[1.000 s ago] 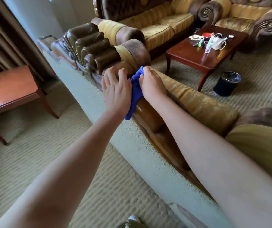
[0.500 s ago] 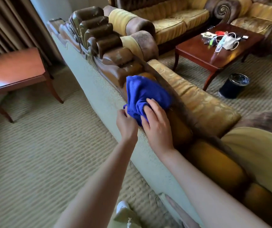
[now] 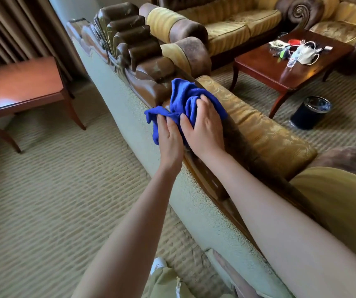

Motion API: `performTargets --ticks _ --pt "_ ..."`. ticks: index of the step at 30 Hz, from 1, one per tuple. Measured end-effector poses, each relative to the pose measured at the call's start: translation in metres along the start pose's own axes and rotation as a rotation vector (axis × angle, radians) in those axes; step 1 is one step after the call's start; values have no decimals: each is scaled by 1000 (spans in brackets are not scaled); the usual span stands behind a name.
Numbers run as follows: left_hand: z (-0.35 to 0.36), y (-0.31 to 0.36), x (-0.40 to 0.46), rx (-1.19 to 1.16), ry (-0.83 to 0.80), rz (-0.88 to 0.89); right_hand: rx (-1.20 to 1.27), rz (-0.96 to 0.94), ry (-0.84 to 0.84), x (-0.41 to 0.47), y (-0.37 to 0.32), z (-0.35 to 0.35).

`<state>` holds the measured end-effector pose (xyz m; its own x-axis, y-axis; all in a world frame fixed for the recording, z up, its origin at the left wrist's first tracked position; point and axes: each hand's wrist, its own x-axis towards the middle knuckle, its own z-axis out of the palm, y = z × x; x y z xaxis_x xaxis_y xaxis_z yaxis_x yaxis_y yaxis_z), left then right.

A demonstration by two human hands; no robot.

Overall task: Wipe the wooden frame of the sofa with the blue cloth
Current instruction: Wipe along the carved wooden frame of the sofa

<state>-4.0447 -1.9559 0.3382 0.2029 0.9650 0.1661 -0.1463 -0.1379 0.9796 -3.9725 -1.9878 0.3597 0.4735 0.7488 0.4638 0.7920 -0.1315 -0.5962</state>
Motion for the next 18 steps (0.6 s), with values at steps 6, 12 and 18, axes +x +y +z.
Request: performTargets --ticks 6,12,18 --pt "-3 -14 -25 -17 -51 -2 -61 52 43 -25 4 4" --pt "5 -23 -67 84 -76 37 196 240 127 -66 15 -12" --pt "17 -4 -44 287 -15 118 355 320 234 -39 6 -28"
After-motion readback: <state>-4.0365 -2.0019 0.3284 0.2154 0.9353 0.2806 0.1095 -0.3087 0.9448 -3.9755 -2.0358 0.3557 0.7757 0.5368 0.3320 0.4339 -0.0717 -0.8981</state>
